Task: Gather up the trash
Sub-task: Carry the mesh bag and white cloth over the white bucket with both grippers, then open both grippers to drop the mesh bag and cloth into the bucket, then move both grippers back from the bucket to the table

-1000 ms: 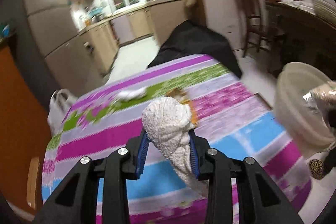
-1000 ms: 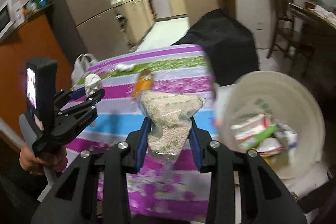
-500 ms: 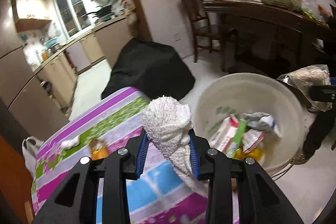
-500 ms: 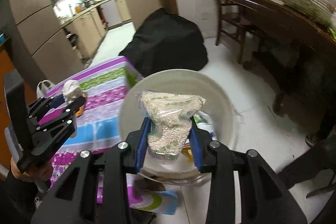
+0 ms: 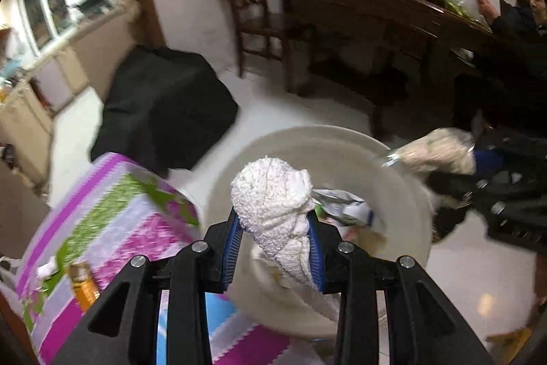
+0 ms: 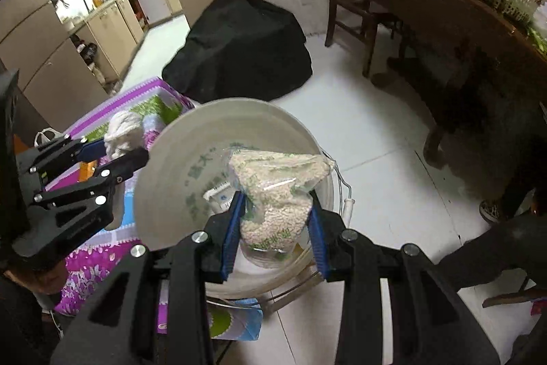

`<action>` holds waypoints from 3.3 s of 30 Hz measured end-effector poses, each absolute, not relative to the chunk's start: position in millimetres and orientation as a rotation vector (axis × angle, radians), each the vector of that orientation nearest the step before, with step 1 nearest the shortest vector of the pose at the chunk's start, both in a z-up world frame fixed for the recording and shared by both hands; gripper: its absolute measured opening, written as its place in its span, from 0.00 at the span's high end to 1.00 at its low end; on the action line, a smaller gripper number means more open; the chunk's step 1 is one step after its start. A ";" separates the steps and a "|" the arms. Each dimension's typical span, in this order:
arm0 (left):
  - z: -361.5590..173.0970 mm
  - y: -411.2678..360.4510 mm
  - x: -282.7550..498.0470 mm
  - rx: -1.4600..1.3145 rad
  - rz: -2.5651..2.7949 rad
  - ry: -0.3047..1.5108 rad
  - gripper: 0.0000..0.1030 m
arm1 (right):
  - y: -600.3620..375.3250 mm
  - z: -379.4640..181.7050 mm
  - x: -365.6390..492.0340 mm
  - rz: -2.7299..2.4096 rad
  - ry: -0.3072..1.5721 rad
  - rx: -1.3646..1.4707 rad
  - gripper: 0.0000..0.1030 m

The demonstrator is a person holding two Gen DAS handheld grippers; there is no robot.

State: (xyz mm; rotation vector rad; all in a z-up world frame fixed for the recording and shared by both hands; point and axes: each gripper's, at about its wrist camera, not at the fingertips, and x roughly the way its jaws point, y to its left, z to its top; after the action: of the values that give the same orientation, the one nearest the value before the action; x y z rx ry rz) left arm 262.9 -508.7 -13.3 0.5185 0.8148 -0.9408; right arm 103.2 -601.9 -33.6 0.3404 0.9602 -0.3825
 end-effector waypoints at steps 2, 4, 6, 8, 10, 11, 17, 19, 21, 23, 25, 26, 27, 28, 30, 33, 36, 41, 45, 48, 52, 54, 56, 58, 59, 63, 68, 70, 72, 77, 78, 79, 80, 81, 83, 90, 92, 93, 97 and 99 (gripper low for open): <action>-19.1 -516.5 271.7 0.524 -0.960 0.855 0.66 | -604.6 -40.2 112.8 -0.376 0.989 0.353 0.67; -27.2 -522.9 281.2 0.529 -0.990 0.911 0.66 | -605.9 -46.2 121.3 -0.373 1.015 0.358 0.67; -34.2 -525.5 286.9 0.551 -0.999 0.930 0.66 | -604.6 -51.2 128.6 -0.364 1.035 0.363 0.67; -37.3 -522.0 290.6 0.565 -1.010 0.940 0.66 | -603.4 -54.0 133.3 -0.360 1.049 0.364 0.67; -41.0 -521.4 293.1 0.572 -1.006 0.943 0.66 | -603.1 -57.9 135.2 -0.352 1.061 0.372 0.67; -42.4 -520.8 294.7 0.569 -1.006 0.947 0.66 | -602.8 -58.4 136.5 -0.349 1.063 0.375 0.67; -44.3 -514.8 302.0 0.574 -1.008 0.946 0.66 | -603.0 -58.8 141.7 -0.344 1.069 0.382 0.67; -44.7 -513.7 302.6 0.573 -1.013 0.949 0.66 | -602.6 -58.5 143.0 -0.345 1.071 0.384 0.67; -44.3 -513.0 303.3 0.573 -1.014 0.948 0.66 | -602.7 -57.9 144.1 -0.346 1.072 0.382 0.67; -43.4 -513.6 302.7 0.575 -1.015 0.946 0.65 | -602.8 -57.4 145.3 -0.342 1.069 0.384 0.66; -43.2 -512.6 303.3 0.579 -1.016 0.938 0.65 | -603.1 -55.8 147.6 -0.344 1.065 0.377 0.66; -42.8 -512.8 303.6 0.579 -1.016 0.937 0.65 | -603.2 -54.9 148.5 -0.343 1.063 0.378 0.66; -42.6 -512.9 304.1 0.579 -1.017 0.936 0.64 | -603.3 -53.7 149.5 -0.343 1.058 0.378 0.66; -41.9 -513.4 304.6 0.578 -1.017 0.931 0.63 | -603.2 -52.0 151.0 -0.346 1.053 0.374 0.65; -39.7 -513.5 305.4 0.574 -1.016 0.910 0.59 | -602.5 -48.5 153.5 -0.358 1.042 0.352 0.58; -36.4 -513.0 309.3 0.564 -1.012 0.902 0.42 | -602.4 -44.2 156.2 -0.375 1.027 0.350 0.40; -33.7 -511.3 311.3 0.552 -1.015 0.890 0.40 | -604.0 -42.3 157.4 -0.378 1.018 0.351 0.40; -34.1 -510.8 310.2 0.558 -1.014 0.891 0.40 | -604.4 -43.4 157.3 -0.380 1.021 0.354 0.41; -34.7 -510.4 308.5 0.564 -1.006 0.885 0.40 | -606.5 -46.3 156.6 -0.389 1.034 0.354 0.40; -32.7 -509.2 308.4 0.567 -1.000 0.880 0.40 | -605.4 -46.6 157.1 -0.397 1.040 0.349 0.41; -30.1 -508.2 307.7 0.567 -0.989 0.877 0.40 | -602.9 -47.7 158.2 -0.401 1.048 0.342 0.40; -29.6 -507.6 307.6 0.569 -0.986 0.873 0.40 | -600.9 -49.2 158.8 -0.402 1.055 0.336 0.40; -30.2 -506.8 307.3 0.572 -0.980 0.871 0.40 | -600.2 -50.4 159.1 -0.405 1.060 0.337 0.41; -30.6 -505.7 307.8 0.572 -0.975 0.869 0.40 | -600.5 -51.5 158.2 -0.404 1.062 0.336 0.41; -30.9 -504.9 308.5 0.571 -0.972 0.870 0.40 | -600.2 -51.9 158.2 -0.407 1.063 0.334 0.41; -31.1 -499.6 312.6 0.558 -0.962 0.873 0.40 | -599.0 -52.5 158.4 -0.406 1.065 0.333 0.40; -31.2 -489.2 317.4 0.532 -0.950 0.867 0.40 | -591.2 -47.1 161.7 -0.385 1.042 0.331 0.40; -29.6 -481.6 319.7 0.505 -0.928 0.850 0.40 | -585.4 -42.1 163.7 -0.375 1.016 0.326 0.40; -25.7 -467.9 320.8 0.465 -0.890 0.815 0.40 | -575.9 -33.8 164.1 -0.376 0.961 0.300 0.40; -24.1 -422.0 324.8 0.372 -0.795 0.759 0.40 | -541.3 -18.8 163.5 -0.337 0.805 0.258 0.40; -26.3 -408.1 327.5 0.352 -0.768 0.758 0.40 | -535.8 -17.7 164.3 -0.327 0.790 0.252 0.40; -27.5 -398.1 329.7 0.342 -0.750 0.758 0.40 | -524.3 -16.7 166.5 -0.307 0.768 0.244 0.40; -28.7 -385.4 332.6 0.333 -0.719 0.750 0.40 | -516.1 -15.6 168.0 -0.292 0.752 0.241 0.40; -29.4 -376.7 334.3 0.329 -0.696 0.742 0.40 | -506.4 -15.0 170.8 -0.271 0.737 0.236 0.40; -30.1 -347.1 340.2 0.301 -0.650 0.732 0.40 | -490.0 -15.3 175.7 -0.242 0.716 0.219 0.40; -39.7 -243.6 372.2 0.267 -0.536 0.753 0.37 | -430.2 -38.5 214.6 -0.094 0.756 0.208 0.40; -44.4 -216.8 385.8 0.286 -0.516 0.763 0.34 | -410.6 -48.9 228.3 -0.060 0.781 0.201 0.40; -47.6 -202.8 394.4 0.298 -0.515 0.773 0.30 | -402.8 -52.3 231.5 -0.046 0.789 0.207 0.40; -66.5 -150.2 453.1 0.384 -0.567 0.837 0.27 | -377.8 -59.6 237.1 0.027 0.808 0.272 0.35; -74.5 -133.1 482.2 0.433 -0.585 0.832 0.27 | -365.5 -60.4 235.7 0.042 0.807 0.280 0.33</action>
State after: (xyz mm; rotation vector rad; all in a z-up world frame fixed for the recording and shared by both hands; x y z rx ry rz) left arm 482.2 -133.1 -74.5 0.4326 0.8317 -0.5846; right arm 235.7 -365.5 -60.4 0.2798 0.8070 0.0416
